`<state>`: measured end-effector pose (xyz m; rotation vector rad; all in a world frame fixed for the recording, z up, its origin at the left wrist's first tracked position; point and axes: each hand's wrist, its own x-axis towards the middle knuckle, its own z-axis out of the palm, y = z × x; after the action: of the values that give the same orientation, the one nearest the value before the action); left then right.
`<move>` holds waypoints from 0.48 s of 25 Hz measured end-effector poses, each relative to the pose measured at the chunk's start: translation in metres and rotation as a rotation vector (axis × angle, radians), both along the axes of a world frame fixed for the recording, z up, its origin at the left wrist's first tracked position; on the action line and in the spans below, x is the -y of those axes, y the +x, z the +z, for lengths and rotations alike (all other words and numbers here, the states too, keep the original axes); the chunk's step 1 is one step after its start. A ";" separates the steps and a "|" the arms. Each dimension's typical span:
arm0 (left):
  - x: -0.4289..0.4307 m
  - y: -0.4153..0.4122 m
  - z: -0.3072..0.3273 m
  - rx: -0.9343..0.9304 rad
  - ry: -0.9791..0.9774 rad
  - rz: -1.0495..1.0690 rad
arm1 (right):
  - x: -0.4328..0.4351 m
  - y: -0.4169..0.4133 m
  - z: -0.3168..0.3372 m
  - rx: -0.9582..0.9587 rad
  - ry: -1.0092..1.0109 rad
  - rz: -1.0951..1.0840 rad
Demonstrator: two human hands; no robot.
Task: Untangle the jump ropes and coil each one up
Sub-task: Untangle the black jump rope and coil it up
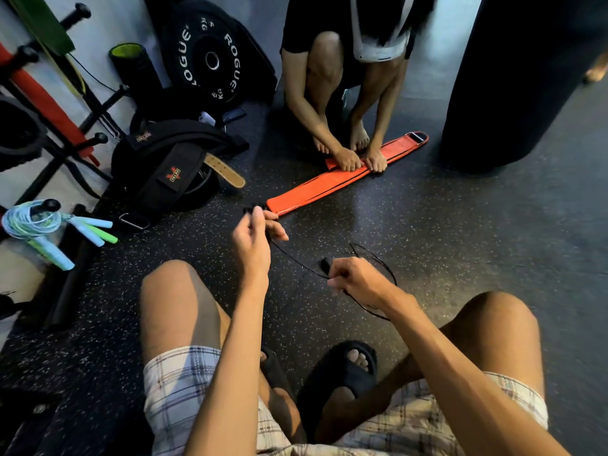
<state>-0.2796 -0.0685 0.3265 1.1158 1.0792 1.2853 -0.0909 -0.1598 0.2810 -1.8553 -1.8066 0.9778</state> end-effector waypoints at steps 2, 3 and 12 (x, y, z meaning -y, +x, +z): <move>0.002 0.002 -0.009 -0.137 0.057 -0.033 | -0.005 -0.003 0.009 0.065 0.011 0.076; 0.003 0.003 -0.014 -0.204 0.068 -0.051 | -0.008 -0.004 0.014 0.087 0.013 0.103; 0.017 0.002 -0.031 -0.611 -0.137 -0.416 | -0.022 -0.009 0.057 0.162 0.275 0.177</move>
<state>-0.2778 -0.0853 0.2955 1.5771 1.2598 0.5390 -0.1000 -0.1373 0.3385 -1.6678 -2.1105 0.6099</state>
